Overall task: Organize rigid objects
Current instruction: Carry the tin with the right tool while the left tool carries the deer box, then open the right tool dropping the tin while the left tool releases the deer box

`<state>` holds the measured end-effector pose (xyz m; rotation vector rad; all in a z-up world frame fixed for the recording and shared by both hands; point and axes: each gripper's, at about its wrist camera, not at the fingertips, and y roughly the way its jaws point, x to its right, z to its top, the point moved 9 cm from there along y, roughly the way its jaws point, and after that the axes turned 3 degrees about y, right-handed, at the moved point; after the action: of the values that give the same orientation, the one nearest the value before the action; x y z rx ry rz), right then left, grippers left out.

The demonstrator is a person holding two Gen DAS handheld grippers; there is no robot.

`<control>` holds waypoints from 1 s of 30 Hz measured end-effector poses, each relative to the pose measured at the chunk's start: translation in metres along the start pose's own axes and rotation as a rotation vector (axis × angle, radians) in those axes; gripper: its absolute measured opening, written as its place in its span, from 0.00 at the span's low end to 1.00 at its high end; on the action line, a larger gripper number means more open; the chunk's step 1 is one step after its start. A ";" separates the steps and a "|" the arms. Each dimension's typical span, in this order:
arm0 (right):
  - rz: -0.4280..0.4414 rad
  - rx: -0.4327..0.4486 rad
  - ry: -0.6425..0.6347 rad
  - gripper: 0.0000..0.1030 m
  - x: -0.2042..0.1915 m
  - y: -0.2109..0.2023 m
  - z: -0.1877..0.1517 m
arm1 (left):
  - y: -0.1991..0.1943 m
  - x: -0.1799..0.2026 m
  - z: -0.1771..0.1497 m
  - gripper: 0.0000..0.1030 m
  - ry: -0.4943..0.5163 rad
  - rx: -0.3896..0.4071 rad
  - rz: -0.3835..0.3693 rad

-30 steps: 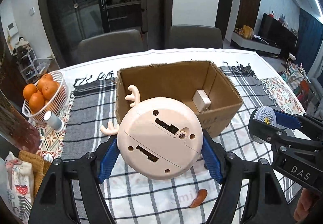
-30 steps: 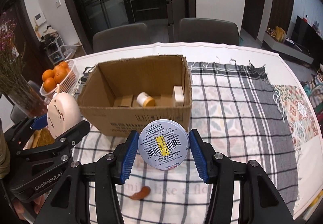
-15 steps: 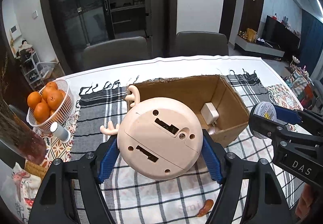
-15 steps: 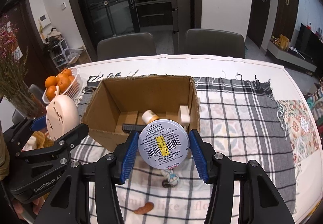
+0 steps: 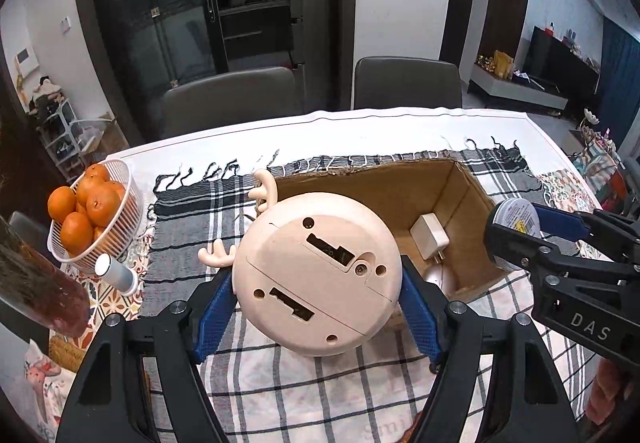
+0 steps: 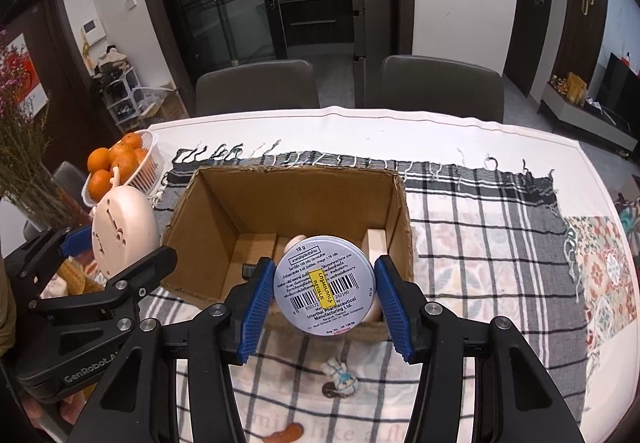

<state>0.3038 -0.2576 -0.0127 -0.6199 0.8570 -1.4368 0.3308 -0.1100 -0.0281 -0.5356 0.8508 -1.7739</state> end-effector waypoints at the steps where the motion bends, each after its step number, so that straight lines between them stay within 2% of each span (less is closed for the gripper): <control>1: 0.005 -0.005 0.001 0.51 0.000 0.003 0.001 | 0.002 -0.001 0.001 0.73 0.002 -0.004 0.002; 8: 0.014 -0.049 -0.002 0.51 0.004 0.027 0.006 | 0.027 -0.002 0.005 0.73 0.018 -0.062 -0.007; 19: -0.023 -0.131 -0.034 0.51 0.008 0.057 0.003 | 0.068 0.002 -0.004 0.73 0.061 -0.181 -0.025; 27: -0.016 -0.190 -0.042 0.51 0.012 0.076 -0.004 | 0.078 0.003 -0.001 0.73 0.095 -0.206 0.016; 30: -0.003 -0.201 -0.033 0.52 0.013 0.080 -0.006 | 0.080 0.005 0.000 0.76 0.110 -0.218 0.031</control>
<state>0.3447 -0.2646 -0.0821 -0.7946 0.9820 -1.3494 0.3786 -0.1305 -0.0896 -0.5661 1.1316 -1.7050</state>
